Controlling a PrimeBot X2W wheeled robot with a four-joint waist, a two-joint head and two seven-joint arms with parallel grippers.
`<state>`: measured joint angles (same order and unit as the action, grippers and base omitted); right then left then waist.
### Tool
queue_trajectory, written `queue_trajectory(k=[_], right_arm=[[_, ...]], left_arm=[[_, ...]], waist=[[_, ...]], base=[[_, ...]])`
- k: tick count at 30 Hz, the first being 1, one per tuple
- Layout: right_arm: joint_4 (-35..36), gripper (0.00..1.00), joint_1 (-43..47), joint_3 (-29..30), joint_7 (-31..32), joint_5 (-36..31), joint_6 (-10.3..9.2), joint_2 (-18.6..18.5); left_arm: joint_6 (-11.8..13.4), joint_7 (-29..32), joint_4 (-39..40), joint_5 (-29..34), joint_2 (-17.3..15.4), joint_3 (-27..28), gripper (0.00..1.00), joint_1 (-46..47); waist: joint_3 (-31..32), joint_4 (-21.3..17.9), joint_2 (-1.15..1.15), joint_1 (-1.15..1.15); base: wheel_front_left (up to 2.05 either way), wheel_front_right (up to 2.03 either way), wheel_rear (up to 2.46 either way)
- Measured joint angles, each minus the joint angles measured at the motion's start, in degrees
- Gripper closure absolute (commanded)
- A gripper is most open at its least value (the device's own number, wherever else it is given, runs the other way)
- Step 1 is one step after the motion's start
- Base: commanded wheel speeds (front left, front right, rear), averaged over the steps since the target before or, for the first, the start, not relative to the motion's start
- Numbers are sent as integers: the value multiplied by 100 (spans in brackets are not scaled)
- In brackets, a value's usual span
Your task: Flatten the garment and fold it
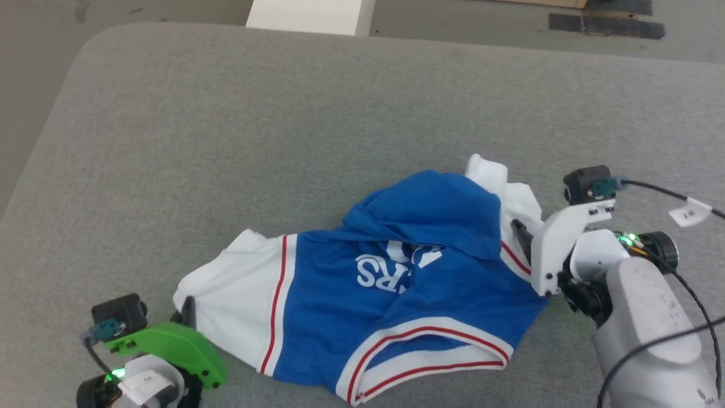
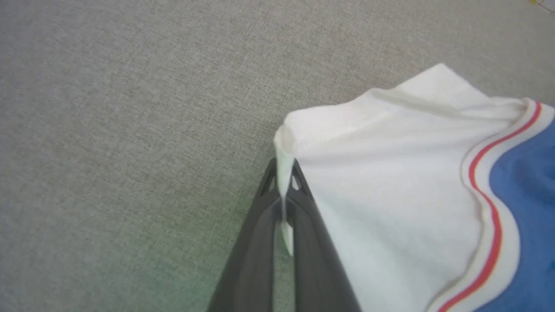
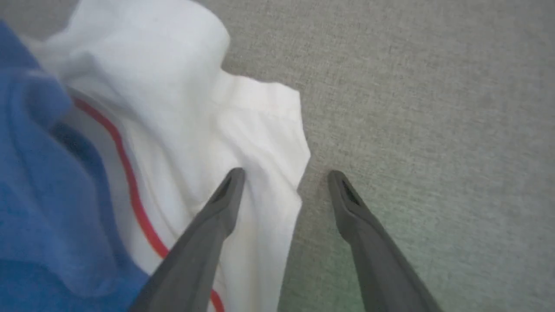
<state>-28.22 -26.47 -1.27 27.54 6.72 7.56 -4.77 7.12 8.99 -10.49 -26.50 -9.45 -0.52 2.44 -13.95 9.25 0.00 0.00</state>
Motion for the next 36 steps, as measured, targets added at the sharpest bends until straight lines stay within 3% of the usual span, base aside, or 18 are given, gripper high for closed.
queue_trajectory(k=[4, 5, 6, 7, 8, 13, 18, 26, 31, 36], right_arm=[[-332, 0, -414, -156, 388, 7, 0, -49], [-378, 18, -490, -203, 488, 7, 0, -69], [-428, 61, -573, -238, 612, 7, 0, -91], [-456, 86, -639, -297, 736, 5, 0, -125], [-464, 100, -678, -343, 820, 7, 0, -147], [-370, 100, -644, -442, 920, 246, 0, -162], [256, 100, 49, -232, 393, 632, 0, -200], [2346, 100, 1356, 444, 282, 973, 0, -258], [3886, 100, 1725, 829, 857, 1036, 0, -355], [4814, 100, 1555, 1038, 1446, 996, 0, -665]], left_arm=[[-3, -2, -22, 8, 40, -62, 100, 114], [-4, -2, -27, 7, 41, -71, 100, 126], [-5, -1, -37, 7, 44, -85, 100, 132], [-8, -1, -53, 7, 44, -98, 100, 133], [-11, -1, -69, 7, 44, -109, 100, 133], [-60, -36, -107, -33, 43, -94, 100, 132], [-244, -153, 168, -424, 75, 116, 100, 113], [-512, 29, 1236, -1134, 89, 438, 100, -32], [-524, 426, 2073, -1407, -44, 550, 100, -32], [-492, 998, 2733, -1809, -204, 597, 100, 332]], waist=[[-120, 119, 0, 0], [-142, 137, 0, 0], [-164, 158, 0, 0], [-179, 174, 0, 0], [-185, 182, 0, 0], [-101, 138, 0, 0], [141, 40, 0, 0], [589, -230, 0, 0], [781, -514, 0, 0], [866, -782, 0, 0]], base=[[0, 0, 0], [0, 0, 0], [0, 0, 0], [0, 0, 0], [0, 0, 0], [0, 0, 0], [0, 0, 0], [0, 0, 0], [0, 0, 0], [0, 0, 0]])
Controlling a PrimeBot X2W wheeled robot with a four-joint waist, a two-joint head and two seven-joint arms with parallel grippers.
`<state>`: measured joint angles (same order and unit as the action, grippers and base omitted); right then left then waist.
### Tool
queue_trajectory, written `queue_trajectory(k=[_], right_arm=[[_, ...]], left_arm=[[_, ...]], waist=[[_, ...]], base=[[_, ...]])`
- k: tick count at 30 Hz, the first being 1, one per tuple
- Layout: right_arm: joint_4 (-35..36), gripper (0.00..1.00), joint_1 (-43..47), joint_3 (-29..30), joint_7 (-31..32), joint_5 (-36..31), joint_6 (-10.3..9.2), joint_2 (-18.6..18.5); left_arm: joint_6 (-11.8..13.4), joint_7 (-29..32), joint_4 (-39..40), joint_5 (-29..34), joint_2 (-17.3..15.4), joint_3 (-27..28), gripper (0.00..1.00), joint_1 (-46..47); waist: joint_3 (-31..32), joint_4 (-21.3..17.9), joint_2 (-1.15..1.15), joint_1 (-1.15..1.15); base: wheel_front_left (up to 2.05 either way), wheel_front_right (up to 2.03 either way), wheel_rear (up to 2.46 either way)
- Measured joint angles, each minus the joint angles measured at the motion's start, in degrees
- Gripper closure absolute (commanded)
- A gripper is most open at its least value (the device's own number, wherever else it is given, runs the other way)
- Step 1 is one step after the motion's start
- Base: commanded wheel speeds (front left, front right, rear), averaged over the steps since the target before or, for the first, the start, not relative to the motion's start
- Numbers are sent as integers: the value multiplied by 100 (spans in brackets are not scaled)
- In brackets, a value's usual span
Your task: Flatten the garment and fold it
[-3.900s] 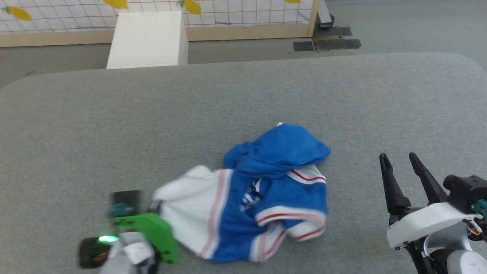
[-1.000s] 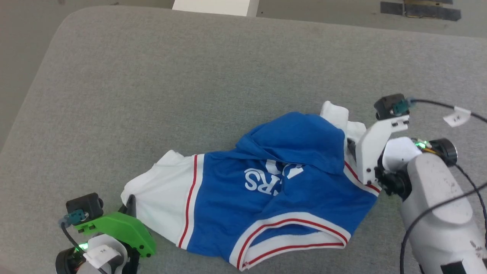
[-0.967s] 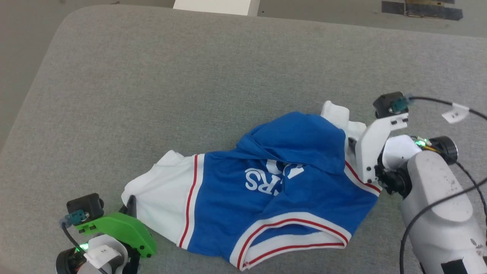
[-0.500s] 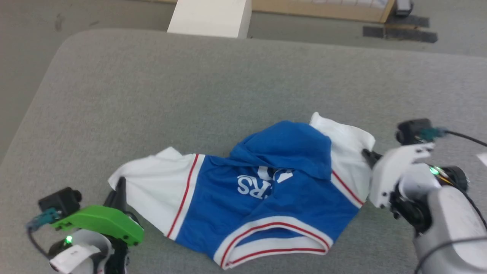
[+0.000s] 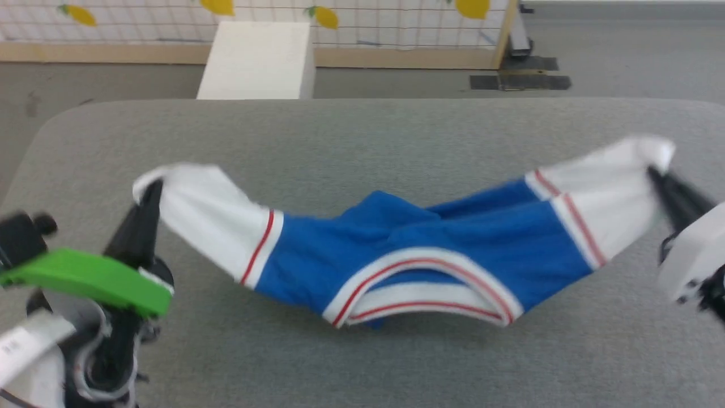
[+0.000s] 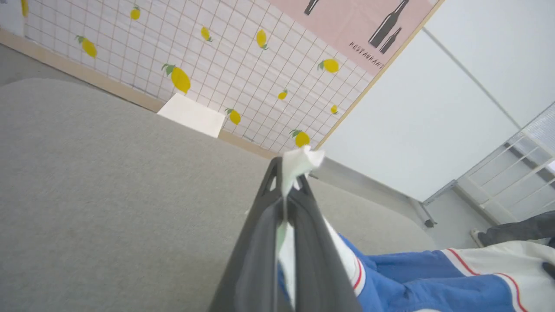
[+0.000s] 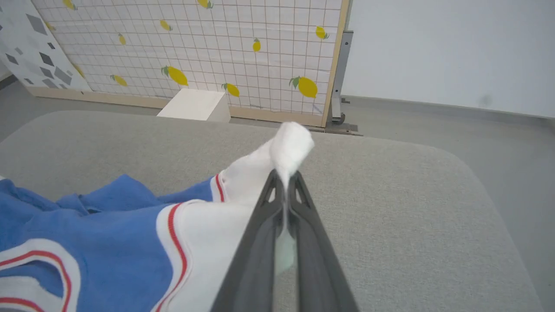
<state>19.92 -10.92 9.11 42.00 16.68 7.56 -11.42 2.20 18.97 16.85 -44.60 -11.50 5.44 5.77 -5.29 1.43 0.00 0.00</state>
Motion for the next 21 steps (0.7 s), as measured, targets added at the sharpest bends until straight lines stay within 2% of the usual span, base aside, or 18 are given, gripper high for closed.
queue_trajectory(k=[5, 11, 16, 21], right_arm=[[66, 100, -922, 56, 491, 23, 0, -485], [-692, 100, -2486, -369, 699, 63, 0, -1081], [-1540, 100, -3976, -826, 464, -55, 0, -1218], [-2315, 100, -5571, -892, -100, -379, 0, -1011]], left_arm=[[187, 547, 174, -242, -237, 25, 100, 1003], [558, 845, -379, -501, -278, 90, 100, 2774], [847, 708, -1241, -442, -250, 112, 100, 4389], [984, 81, -2046, -314, -149, 166, 100, 5978]], waist=[[-105, -183, 0, 0], [-513, -287, 0, 0], [-998, -360, 0, 0], [-1528, -427, 0, -1]], base=[[0, 0, 0], [0, 0, 0], [0, 0, 0], [0, 0, 0]])
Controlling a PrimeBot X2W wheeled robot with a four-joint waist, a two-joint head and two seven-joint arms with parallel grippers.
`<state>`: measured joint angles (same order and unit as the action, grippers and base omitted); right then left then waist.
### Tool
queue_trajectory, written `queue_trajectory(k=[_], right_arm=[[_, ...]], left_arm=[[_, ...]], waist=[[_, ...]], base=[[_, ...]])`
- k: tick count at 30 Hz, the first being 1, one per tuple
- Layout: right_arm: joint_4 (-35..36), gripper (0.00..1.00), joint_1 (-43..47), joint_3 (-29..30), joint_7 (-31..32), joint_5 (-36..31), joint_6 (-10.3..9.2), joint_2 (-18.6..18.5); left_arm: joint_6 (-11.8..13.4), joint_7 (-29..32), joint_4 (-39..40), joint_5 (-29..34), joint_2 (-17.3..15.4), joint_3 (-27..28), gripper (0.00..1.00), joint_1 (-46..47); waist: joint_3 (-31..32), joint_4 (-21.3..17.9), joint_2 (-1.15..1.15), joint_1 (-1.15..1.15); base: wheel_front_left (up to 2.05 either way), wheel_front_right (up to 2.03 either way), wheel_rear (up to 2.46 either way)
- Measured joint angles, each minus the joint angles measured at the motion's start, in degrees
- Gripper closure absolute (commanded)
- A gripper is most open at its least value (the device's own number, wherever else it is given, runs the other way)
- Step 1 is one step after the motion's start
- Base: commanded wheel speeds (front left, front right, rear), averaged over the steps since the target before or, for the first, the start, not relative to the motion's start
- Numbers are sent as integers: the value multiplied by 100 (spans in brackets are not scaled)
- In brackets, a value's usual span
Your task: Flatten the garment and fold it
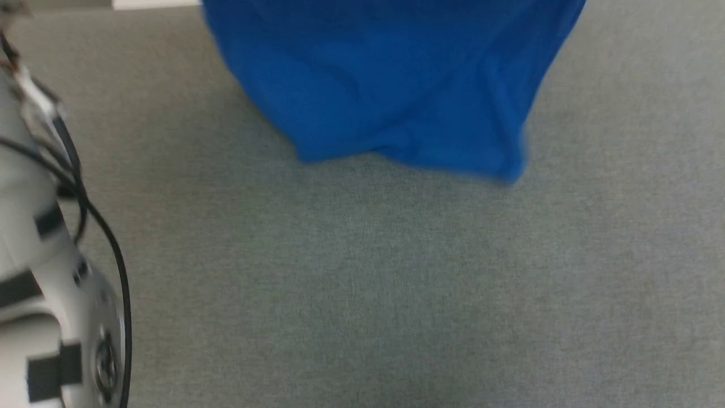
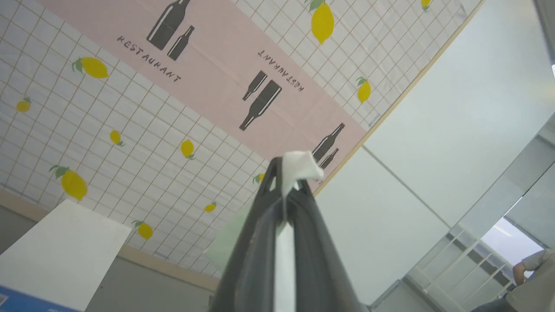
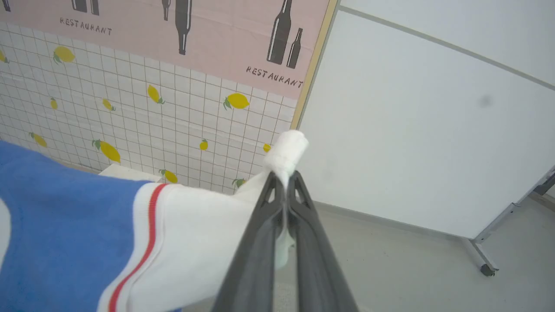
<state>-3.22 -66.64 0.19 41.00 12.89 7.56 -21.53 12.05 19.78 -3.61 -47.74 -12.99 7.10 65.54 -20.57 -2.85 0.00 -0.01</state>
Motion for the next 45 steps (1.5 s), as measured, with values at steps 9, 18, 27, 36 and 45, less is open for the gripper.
queue_trajectory(k=[9, 18, 27, 36, 45], right_arm=[[-889, 100, -1834, 1, -1545, -769, 0, 276], [-1678, 100, -1155, -232, -1892, -348, 0, 308], [-1570, 100, 1311, -466, -1619, 494, 0, 196], [-235, 100, 4400, 456, -1262, 549, 0, 713], [1048, 100, 6631, 1115, -792, 120, 0, 1702]], left_arm=[[-485, -1291, -850, -100, 289, 227, 100, 1835], [-956, -1311, -1671, -57, 38, 188, 100, 1030], [-1256, -903, -1677, 397, -366, -202, 100, -1744], [-1077, -194, -492, 631, -479, -493, 100, -4768], [-635, -59, 656, 236, -24, -241, 100, -6958]], waist=[[-837, -113, 0, 0], [-911, -70, 0, 0], [-262, 55, 0, 0], [664, 230, 0, 1], [1434, 372, 0, 2]], base=[[0, 0, 0], [0, 0, 0], [0, 0, 0], [0, 0, 0], [0, 0, 0]])
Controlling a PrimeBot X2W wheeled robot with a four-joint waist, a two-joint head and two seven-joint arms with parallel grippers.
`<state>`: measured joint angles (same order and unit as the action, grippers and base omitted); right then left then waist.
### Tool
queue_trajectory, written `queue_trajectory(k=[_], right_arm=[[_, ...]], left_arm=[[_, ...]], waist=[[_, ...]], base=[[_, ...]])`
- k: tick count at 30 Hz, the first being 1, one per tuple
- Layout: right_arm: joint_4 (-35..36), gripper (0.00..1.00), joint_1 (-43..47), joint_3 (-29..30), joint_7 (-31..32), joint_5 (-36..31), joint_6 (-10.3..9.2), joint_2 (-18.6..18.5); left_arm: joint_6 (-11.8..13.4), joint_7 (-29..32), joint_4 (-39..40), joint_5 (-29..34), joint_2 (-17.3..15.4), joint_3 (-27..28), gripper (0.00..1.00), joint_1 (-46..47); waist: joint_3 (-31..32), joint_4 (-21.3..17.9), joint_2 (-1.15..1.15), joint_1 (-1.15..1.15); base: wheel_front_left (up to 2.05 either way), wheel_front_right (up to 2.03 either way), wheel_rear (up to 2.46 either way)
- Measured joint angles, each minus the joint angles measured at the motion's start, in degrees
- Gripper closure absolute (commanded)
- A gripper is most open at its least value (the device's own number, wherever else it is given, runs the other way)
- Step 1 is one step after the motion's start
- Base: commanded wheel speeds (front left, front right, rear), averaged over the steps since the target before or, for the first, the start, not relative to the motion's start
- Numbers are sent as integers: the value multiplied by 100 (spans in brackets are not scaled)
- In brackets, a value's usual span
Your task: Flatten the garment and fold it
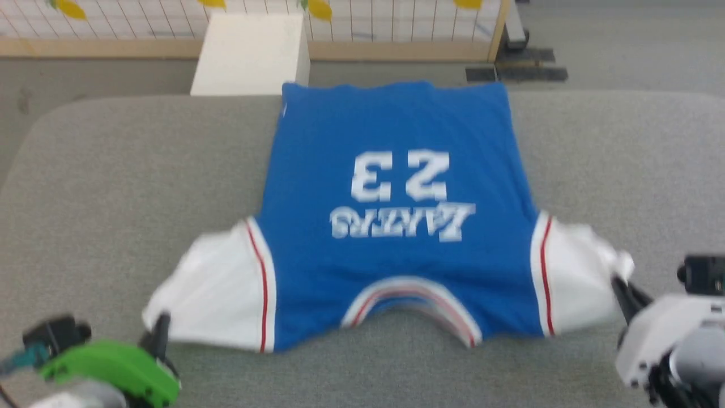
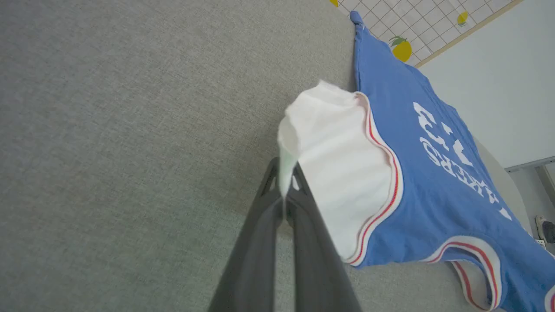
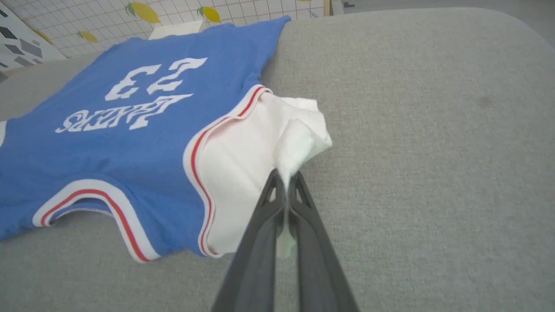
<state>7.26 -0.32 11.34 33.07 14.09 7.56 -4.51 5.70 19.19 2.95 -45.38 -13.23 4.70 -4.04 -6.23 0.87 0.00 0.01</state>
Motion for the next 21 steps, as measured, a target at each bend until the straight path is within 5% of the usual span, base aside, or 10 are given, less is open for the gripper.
queue_trajectory(k=[8, 19, 21], right_arm=[[-68, 100, 1151, 486, 379, -82, 0, 165], [-1688, 100, 1080, 411, -367, 145, 1, 160], [-1705, 1, 1067, 402, -465, 152, 3, 161]], left_arm=[[504, -97, 208, 178, 271, 4, 100, -1261], [511, -369, -153, 501, 331, -315, 100, -1174], [501, -374, -132, 502, 330, -319, 100, -1141]], waist=[[352, -46, 0, 0], [201, -135, 0, 0], [177, -147, 0, 0]], base=[[0, 0, 0], [0, 0, 0], [0, 0, 0]])
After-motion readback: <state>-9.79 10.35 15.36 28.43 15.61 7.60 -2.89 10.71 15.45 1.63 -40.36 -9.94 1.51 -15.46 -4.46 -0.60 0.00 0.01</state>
